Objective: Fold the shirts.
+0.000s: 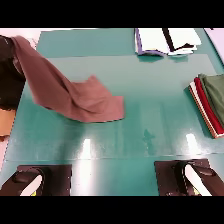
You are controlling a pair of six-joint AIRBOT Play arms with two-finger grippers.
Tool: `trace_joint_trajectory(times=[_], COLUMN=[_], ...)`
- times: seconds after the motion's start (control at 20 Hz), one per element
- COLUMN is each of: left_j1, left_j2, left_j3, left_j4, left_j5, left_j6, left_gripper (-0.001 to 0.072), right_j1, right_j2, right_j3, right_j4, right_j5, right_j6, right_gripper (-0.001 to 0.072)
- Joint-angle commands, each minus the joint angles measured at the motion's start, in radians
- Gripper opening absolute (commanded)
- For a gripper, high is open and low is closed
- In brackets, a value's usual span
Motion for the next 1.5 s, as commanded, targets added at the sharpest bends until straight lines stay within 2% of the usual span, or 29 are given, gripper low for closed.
trace_joint_trajectory(times=[0.0,0.15,0.2,0.35,0.45,0.5,0.65,0.7,0.75,0.9,1.25,1.45], left_j1=[0.0,0.0,0.0,0.0,0.0,0.0,0.0,0.0,0.0,0.0,0.0,0.0], left_j2=[0.002,-0.023,-0.029,-0.05,-0.05,-0.05,-0.05,-0.05,-0.05,-0.05,-0.05,-0.05], left_j3=[0.031,0.029,0.029,0.025,0.01,0.002,-0.005,-0.005,-0.005,-0.005,-0.005,-0.005], left_j4=[-0.059,-0.036,-0.036,-0.035,-0.036,-0.036,-0.036,-0.036,-0.036,-0.037,-0.038,-0.039], left_j5=[-0.048,-0.183,-0.219,-0.266,-0.266,-0.266,-0.276,-0.282,-0.285,-0.293,-0.32,-0.322], left_j6=[0.01,0.031,0.062,0.073,0.073,0.073,0.073,0.073,0.073,0.073,0.073,0.073], left_gripper=[0.0027,0.0028,0.0028,0.0029,0.0029,0.0029,0.0029,0.0029,0.0029,0.0029,0.0029,0.0029], right_j1=[0.01,0.09,0.135,0.293,0.412,0.47,0.607,0.642,0.663,0.697,0.746,0.748], right_j2=[-0.024,-0.1,-0.128,-0.233,-0.335,-0.397,-0.595,-0.657,-0.71,-0.873,-1.138,-1.255], right_j3=[-0.001,-0.052,-0.087,-0.214,-0.295,-0.327,-0.34,-0.339,-0.334,-0.225,0.094,0.243], right_j4=[0.09,0.125,0.124,0.125,0.125,0.125,0.137,0.17,0.21,0.283,0.281,0.281], right_j5=[0.055,0.094,0.087,0.008,-0.06,-0.11,-0.223,-0.268,-0.307,-0.304,-0.241,-0.19], right_j6=[0.009,0.023,0.028,0.029,0.047,0.062,0.062,0.061,0.061,0.06,0.072,0.118], right_gripper=[0.0014,0.0015,0.0016,0.0028,0.034,0.0391,0.0391,0.0419,0.0504,0.0512,0.0507,0.0507])
